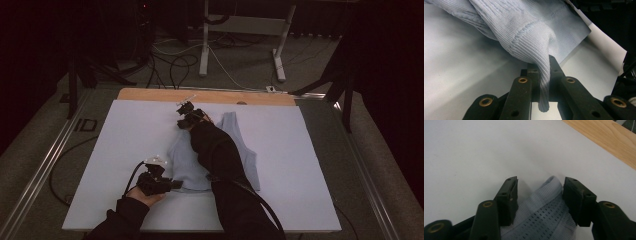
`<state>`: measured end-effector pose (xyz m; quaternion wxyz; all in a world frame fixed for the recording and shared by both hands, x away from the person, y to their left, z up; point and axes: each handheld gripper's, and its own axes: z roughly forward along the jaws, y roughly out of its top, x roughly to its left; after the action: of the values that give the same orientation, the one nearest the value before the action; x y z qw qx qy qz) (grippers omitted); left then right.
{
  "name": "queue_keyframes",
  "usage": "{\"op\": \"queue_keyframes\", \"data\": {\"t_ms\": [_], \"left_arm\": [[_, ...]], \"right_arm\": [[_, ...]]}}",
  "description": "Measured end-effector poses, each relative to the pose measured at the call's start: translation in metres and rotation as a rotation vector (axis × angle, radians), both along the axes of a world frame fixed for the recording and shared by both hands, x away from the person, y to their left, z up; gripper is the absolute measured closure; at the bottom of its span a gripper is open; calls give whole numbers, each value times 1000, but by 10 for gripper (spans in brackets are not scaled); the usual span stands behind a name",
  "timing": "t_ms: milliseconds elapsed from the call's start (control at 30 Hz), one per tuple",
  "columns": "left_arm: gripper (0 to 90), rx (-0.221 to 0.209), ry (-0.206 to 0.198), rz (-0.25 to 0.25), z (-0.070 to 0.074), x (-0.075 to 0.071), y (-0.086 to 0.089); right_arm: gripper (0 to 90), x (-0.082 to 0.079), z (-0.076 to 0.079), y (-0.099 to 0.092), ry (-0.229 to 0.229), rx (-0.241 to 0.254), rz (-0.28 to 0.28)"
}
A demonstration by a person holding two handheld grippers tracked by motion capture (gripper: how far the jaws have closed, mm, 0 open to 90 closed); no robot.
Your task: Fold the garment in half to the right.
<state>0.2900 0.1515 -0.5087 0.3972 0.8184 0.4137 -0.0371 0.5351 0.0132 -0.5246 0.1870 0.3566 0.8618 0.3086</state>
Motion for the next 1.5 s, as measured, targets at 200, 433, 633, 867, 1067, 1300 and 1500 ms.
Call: {"op": "queue_keyframes", "data": {"t_ms": [200,433,633,867,1067,1300,1500], "left_arm": [[849,1,-1,0,0,-1,0],[849,4,-1,4,-1,-1,0],[849,-3,7,8,-3,1,0],[849,0,6,7,-2,0,0],[849,3,3,1,-1,0,-1],[849,12,-13,-2,3,-2,-2],[849,11,-28,-5,8,-4,-4]], "right_arm": [[629,0,2,-2,-4,-37,14],[854,-5,1,-1,-22,-52,27],[874,-7,4,-2,-26,-63,36],[877,-8,20,-8,-62,-40,37],[877,-9,34,-15,-79,-18,44],[878,-11,51,-24,-110,2,47],[877,-13,70,-30,-141,24,50]]}}
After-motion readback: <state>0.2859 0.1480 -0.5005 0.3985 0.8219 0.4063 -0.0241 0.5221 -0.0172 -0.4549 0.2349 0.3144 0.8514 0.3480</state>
